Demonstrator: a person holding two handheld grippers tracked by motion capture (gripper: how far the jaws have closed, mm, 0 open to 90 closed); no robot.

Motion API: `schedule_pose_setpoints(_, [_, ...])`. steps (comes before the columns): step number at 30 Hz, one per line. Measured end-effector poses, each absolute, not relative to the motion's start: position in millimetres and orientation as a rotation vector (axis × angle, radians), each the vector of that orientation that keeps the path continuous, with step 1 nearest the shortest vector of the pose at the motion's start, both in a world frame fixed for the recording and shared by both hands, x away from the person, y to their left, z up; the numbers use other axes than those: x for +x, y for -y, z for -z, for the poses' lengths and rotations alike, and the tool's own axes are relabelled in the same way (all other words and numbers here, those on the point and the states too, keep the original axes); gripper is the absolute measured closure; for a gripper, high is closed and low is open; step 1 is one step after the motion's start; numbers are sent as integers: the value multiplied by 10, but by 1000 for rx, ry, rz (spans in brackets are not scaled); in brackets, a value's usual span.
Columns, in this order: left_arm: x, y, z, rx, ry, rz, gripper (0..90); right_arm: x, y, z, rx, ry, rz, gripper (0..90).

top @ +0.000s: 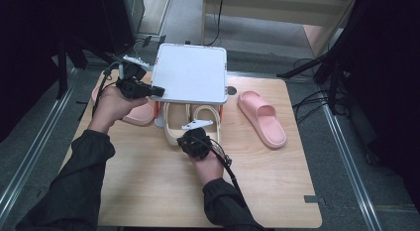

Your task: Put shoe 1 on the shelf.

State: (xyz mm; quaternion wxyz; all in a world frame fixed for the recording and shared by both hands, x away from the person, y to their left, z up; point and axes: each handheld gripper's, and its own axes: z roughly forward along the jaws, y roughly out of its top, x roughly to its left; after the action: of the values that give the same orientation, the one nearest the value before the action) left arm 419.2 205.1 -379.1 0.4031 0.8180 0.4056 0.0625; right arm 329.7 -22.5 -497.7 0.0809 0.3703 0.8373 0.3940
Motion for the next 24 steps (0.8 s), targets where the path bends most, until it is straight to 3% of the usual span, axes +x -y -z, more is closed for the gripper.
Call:
schedule_pose_setpoints(17, [4186,-2033,3791,2070,-1020,-162,894,3676,1,4914,1142,-2396,-1115,900])
schedule_pose_setpoints(24, [4195,-2048,3795,2059,-1028,-153,894,3655,53,4913,1133,-2408,-1162,894])
